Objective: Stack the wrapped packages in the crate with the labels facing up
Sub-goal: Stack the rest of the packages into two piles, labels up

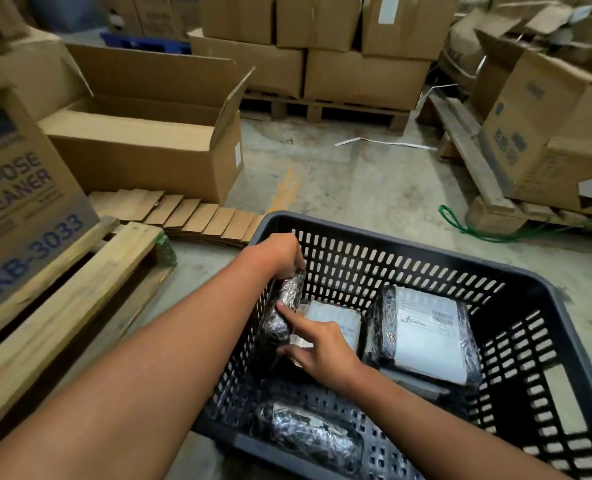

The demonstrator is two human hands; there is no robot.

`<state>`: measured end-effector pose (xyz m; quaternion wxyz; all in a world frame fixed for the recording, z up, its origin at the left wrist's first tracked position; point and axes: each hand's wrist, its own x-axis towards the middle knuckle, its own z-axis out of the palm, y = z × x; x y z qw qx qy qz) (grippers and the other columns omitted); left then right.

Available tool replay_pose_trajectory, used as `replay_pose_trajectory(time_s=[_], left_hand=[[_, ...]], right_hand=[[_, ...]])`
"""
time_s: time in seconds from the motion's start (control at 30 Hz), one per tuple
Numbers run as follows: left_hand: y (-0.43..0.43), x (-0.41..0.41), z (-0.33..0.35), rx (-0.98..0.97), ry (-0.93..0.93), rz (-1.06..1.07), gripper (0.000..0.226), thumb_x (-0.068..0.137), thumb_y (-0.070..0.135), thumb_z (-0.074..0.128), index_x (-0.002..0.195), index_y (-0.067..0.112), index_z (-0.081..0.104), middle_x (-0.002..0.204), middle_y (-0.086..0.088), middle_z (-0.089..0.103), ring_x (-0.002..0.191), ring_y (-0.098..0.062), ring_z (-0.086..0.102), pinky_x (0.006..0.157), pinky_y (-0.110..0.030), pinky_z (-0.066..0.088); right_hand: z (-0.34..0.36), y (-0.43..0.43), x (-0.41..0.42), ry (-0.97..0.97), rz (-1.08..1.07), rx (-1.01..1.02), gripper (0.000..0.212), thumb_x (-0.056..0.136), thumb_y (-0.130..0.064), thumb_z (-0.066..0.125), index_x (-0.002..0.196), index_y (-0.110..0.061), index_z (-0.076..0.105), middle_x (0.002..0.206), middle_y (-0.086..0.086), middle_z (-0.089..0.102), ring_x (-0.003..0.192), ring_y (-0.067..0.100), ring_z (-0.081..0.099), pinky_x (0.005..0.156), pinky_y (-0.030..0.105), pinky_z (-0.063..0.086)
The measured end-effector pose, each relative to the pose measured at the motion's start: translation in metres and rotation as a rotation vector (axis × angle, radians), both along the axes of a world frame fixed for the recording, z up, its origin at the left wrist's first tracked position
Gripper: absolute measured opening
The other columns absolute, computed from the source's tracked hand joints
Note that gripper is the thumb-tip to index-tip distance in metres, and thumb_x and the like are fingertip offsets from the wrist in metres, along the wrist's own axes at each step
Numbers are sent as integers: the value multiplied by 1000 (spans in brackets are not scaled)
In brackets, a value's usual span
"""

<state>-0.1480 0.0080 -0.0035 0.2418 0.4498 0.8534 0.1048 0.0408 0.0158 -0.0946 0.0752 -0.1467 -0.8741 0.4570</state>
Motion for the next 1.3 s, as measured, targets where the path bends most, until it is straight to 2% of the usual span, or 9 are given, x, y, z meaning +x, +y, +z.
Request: replay_pose_trajectory(time_s=[0.1,0.2,0.27,0.43,0.6,0.73,0.93,1.1,1.3], left_hand=[[2,-3,-3,13,-12,27,34,89,-4,69,114,17,77,127,-6,70,121,-26,62,106,-45,50],[3,-8,-2,37,-73,56,31,86,-2,74,113,13,76,121,-7,72,114,-25,64,104,-43,51],[2,-8,-3,32,-95,33,29,83,4,80,110,13,77,113,-5,74,108,-22,66,100,-40,52],[2,-2,-5,-1,-29,26,21,85,5,77,103,17,79,105,-1,73,102,-19,65,95,-40,55],[-2,0,0,-23,-76,65,19,84,1,78,95,17,78,103,-3,70,82,-19,70,57,-27,59],[-4,5,1,-25,-71,90,18,83,1,80,92,17,79,104,-8,73,78,-20,71,46,-23,55],[-3,5,-4,11,-172,161,13,87,5,78,95,15,78,106,-11,73,78,-26,73,57,-31,61],[-3,-1,-9,189,-153,206,27,90,14,76,116,10,76,119,-11,75,111,-23,67,100,-35,51],[-8,-3,16,533,-643,322,24,96,11,68,116,22,76,119,-9,74,93,-14,69,61,-23,55]], right_hand=[[-2,8,3,51,-24,4,63,97,-7,69,151,-31,48,147,8,55,142,14,45,112,34,45],[20,24,-4,195,-212,-121,39,101,4,56,130,-18,71,138,3,65,115,20,71,86,40,63],[43,33,-10,221,-261,-170,37,100,-7,63,132,-25,68,143,-3,61,108,5,71,83,37,64],[48,3,-17,-29,-277,7,95,74,-53,86,154,-25,43,155,2,48,147,18,36,120,33,32],[21,-20,-8,-42,-399,-239,94,72,-45,90,152,-21,47,151,-1,53,138,7,46,103,8,29],[13,-31,-4,-18,-352,-203,89,76,-47,87,152,-26,46,147,-6,57,133,0,46,90,-10,24],[1,-24,6,-32,-267,-237,92,79,-23,89,155,-32,38,150,4,55,134,6,49,112,29,45],[23,0,13,40,-250,-264,78,89,-15,80,155,-27,40,153,0,50,133,4,51,108,32,50],[75,42,40,133,-256,-426,64,94,-4,71,145,-37,55,141,-3,62,111,23,72,85,46,63]])
